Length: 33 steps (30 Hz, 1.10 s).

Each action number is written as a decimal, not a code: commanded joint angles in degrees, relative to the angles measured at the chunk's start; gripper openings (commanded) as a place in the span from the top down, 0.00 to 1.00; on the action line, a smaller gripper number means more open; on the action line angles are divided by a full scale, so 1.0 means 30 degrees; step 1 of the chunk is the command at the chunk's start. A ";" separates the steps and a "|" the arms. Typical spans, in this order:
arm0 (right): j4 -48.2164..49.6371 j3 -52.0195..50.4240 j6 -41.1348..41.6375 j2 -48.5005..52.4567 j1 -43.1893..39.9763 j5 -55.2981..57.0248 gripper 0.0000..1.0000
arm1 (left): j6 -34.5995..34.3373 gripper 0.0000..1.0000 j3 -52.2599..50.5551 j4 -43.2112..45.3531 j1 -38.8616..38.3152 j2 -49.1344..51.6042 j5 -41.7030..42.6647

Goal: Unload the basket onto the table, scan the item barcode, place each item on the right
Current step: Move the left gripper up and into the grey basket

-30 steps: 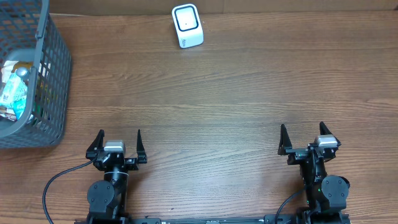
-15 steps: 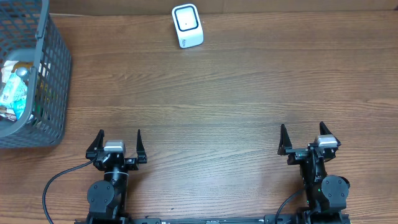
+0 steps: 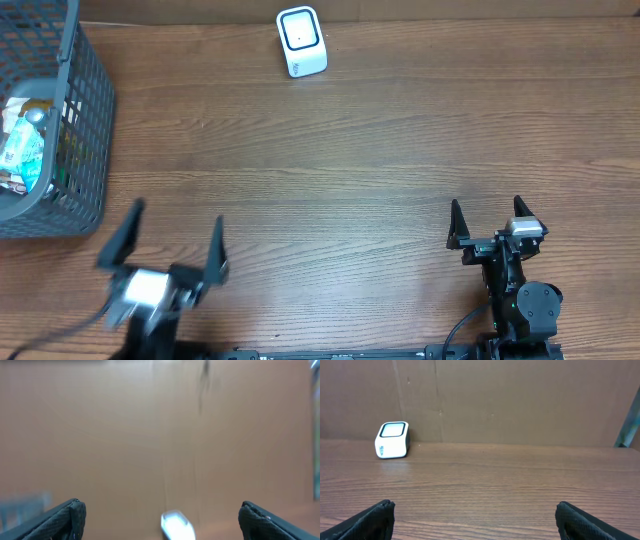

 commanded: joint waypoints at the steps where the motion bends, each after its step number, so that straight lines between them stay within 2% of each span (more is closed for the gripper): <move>1: 0.0102 -0.0204 -0.0022 0.0036 0.0007 -0.0117 0.00 | -0.0182 0.00 0.3228 -0.0590 -0.0102 0.0576 0.0933; 5: 0.0102 -0.0204 -0.0022 0.0036 0.0007 -0.0117 0.00 | -0.0182 0.00 0.7868 -0.2849 -0.0102 0.2594 0.1071; 11: 0.0102 -0.0204 -0.0022 0.0036 0.0007 -0.0117 0.00 | -0.0117 0.00 1.6196 -0.8473 -0.0102 0.8160 0.1042; 20: 0.0102 -0.0204 -0.0022 0.0036 0.0007 -0.0117 0.00 | 0.1115 0.00 3.1948 -2.2250 -0.0102 2.0458 -0.0663; 23: 0.0102 -0.0204 -0.0022 0.0036 0.0007 -0.0117 0.00 | 0.1093 0.00 3.6028 -2.4939 -0.0109 2.4181 -0.0495; 29: 0.0102 -0.0204 -0.0022 0.0036 0.0007 -0.0117 0.00 | 0.1122 0.01 3.7186 -2.5267 -0.0109 2.7460 -0.0627; 33: 0.0102 -0.0204 -0.0022 0.0036 0.0007 -0.0117 0.00 | 0.1384 0.00 3.7186 -2.5434 -0.0087 2.8946 -0.2404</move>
